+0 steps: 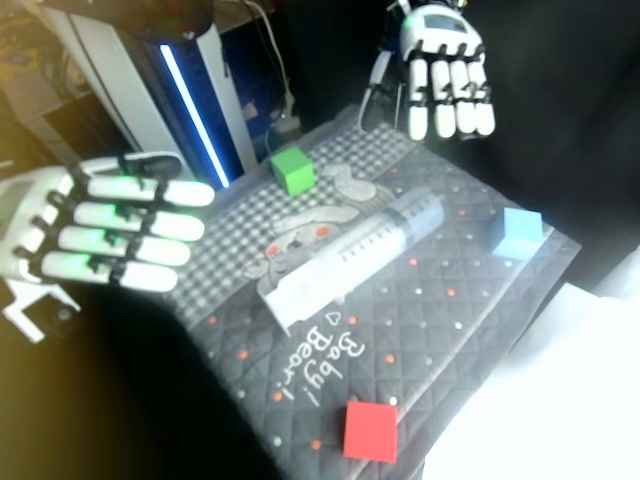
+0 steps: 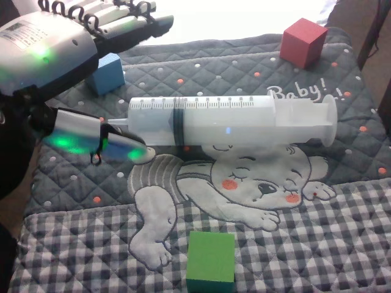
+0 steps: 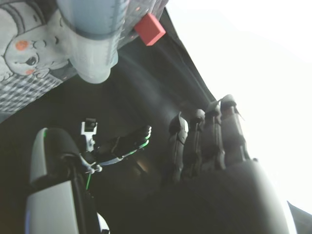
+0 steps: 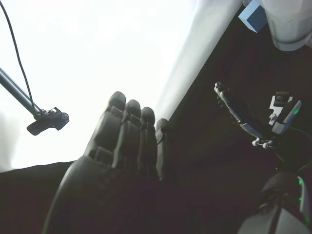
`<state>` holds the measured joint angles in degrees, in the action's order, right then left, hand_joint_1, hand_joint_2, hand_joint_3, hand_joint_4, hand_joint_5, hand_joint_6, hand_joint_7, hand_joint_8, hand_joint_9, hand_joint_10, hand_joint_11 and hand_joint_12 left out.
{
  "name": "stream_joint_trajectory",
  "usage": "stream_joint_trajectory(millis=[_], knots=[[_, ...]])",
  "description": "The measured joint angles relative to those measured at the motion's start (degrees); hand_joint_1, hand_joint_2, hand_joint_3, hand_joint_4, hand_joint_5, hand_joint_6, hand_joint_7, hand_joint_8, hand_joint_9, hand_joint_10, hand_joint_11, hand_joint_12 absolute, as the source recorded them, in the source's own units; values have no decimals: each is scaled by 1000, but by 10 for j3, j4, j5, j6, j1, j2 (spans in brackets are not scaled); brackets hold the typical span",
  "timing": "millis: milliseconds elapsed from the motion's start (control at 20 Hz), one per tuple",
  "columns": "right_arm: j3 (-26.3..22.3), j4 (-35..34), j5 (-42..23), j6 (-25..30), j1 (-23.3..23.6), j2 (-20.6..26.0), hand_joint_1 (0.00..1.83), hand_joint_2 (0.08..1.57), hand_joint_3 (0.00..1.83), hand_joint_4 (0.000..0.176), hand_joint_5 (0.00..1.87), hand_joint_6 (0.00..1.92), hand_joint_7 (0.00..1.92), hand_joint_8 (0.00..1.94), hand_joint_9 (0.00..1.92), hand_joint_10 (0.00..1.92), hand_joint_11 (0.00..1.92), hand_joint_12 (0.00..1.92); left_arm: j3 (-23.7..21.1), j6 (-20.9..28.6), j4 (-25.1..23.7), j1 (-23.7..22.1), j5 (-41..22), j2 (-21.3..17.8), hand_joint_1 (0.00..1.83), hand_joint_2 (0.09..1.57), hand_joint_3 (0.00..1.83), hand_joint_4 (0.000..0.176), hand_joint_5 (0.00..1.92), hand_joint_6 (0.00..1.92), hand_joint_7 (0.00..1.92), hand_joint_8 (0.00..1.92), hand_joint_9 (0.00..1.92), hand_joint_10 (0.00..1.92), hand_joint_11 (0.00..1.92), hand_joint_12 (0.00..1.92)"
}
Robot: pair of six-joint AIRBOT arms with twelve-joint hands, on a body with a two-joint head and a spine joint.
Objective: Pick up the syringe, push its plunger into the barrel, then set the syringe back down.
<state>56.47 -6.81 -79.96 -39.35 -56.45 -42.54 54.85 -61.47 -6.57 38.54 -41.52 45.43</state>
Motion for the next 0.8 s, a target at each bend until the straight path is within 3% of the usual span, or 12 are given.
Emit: stream_joint_trajectory(millis=[50, 250, 300, 400, 650, 800], knots=[[0, -1, 1, 0, 0, -1, 544, 812, 0, 0, 140, 1, 130, 1, 101, 0, 22, 246, 0, 2, -9, -5, 9, 0, 500, 835, 7, 0, 0, 0, 8, 3, 0, 0, 0, 135], [0, -2, 1, 0, 0, -6, 536, 801, 3, 0, 140, 2, 130, 2, 100, 2, 62, 193, 4, 3, -31, -24, 45, 12, 480, 799, 0, 0, 0, 0, 47, 1, 91, 8, 0, 474], [0, -2, 2, 0, 0, -8, 553, 792, 0, 0, 144, 3, 126, 0, 92, 0, 45, 183, 6, 4, -36, -28, 52, 17, 441, 790, 0, 0, 0, 0, 47, 0, 89, 4, 0, 457], [0, 2, 2, 0, 0, -8, 534, 785, 0, 0, 151, 5, 128, 2, 99, 4, 59, 183, 18, 26, -71, -49, 82, 29, 468, 775, 0, 0, 0, 0, 12, 2, 13, 12, 0, 161], [-1, 0, 2, 0, -2, -13, 487, 722, 0, 0, 143, 0, 108, 0, 72, 0, 52, 162, 66, 179, -210, -98, 141, 63, 464, 765, 0, 0, 0, 0, 33, 0, 47, 3, 53, 118], [-1, 0, 3, 0, -2, -16, 483, 723, 0, 0, 144, 0, 122, 4, 72, 0, 44, 158, 66, 182, -254, -122, 177, 72, 467, 737, 0, 0, 0, 0, 0, 0, 0, 0, 0, 20]])
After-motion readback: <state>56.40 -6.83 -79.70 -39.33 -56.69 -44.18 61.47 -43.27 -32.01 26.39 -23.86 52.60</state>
